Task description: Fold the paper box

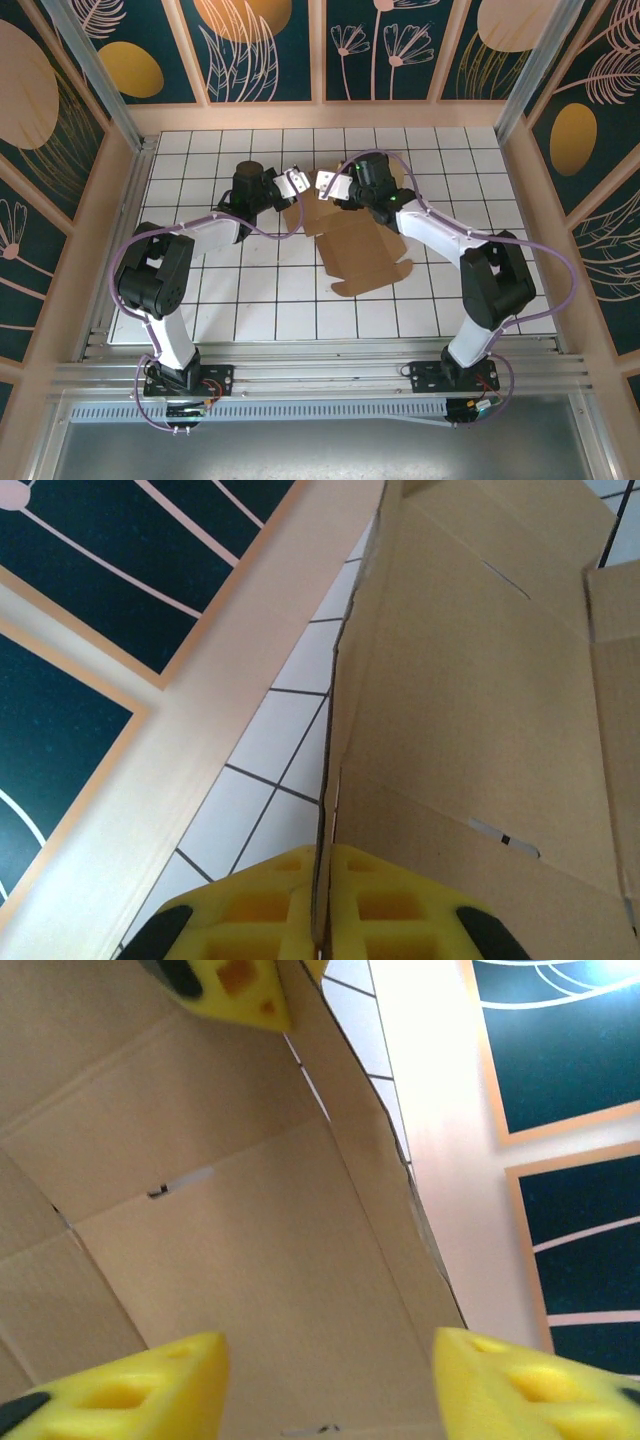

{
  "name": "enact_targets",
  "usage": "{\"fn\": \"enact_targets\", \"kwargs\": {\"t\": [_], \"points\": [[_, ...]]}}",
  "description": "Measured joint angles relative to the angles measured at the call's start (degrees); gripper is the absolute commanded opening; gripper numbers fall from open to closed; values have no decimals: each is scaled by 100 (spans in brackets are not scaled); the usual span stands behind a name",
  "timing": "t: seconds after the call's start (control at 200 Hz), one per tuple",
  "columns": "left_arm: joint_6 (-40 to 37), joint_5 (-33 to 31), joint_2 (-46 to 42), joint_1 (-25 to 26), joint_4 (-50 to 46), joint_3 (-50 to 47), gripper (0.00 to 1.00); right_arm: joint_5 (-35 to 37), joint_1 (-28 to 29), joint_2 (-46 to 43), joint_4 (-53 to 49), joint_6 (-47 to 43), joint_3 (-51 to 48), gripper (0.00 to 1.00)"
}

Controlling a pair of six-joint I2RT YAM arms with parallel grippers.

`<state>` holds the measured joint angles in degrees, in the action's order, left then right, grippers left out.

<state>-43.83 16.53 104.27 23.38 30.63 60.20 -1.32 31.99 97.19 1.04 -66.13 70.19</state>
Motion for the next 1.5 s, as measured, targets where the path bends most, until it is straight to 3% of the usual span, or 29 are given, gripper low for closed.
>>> {"fn": "enact_targets", "kwargs": {"t": [0.105, 0.325, 0.425, 0.546, 0.791, 0.911, 1.091, 1.296, 1.397, 1.502], "points": [[-105, -52, 0, 11, -42, -20, 6, -57, -142, -17, 11, -144, 0, 78], [-166, -55, -22, 55, -44, -33, 5, -389, -557, 111, 9, -424, 389, 74], [-205, -55, -22, 66, -44, -33, 5, -614, -658, 400, -4, -549, 776, 64], [-232, -55, -26, 66, -44, -33, 5, -918, -695, 798, -133, -619, 1178, 45], [-245, -52, -31, 66, 4, -35, 5, -1246, -693, 992, -380, -669, 1231, 10], [-111, -96, -31, 63, 203, -57, 23, -1198, -673, 973, -304, -699, 1152, 2], [614, -319, -234, 114, 625, -258, 29, -546, -442, 693, 321, -651, 553, 0], [1445, -1115, -798, 326, 682, -765, 35, -52, -160, 354, 640, -376, 188, 0], [2234, -1436, -1257, 365, 476, -1040, 34, 70, -146, 251, 651, -227, 118, 0], [3617, -1508, -1777, 363, 330, -1132, 32, 175, -144, 175, 651, -94, 28, 0]]}}
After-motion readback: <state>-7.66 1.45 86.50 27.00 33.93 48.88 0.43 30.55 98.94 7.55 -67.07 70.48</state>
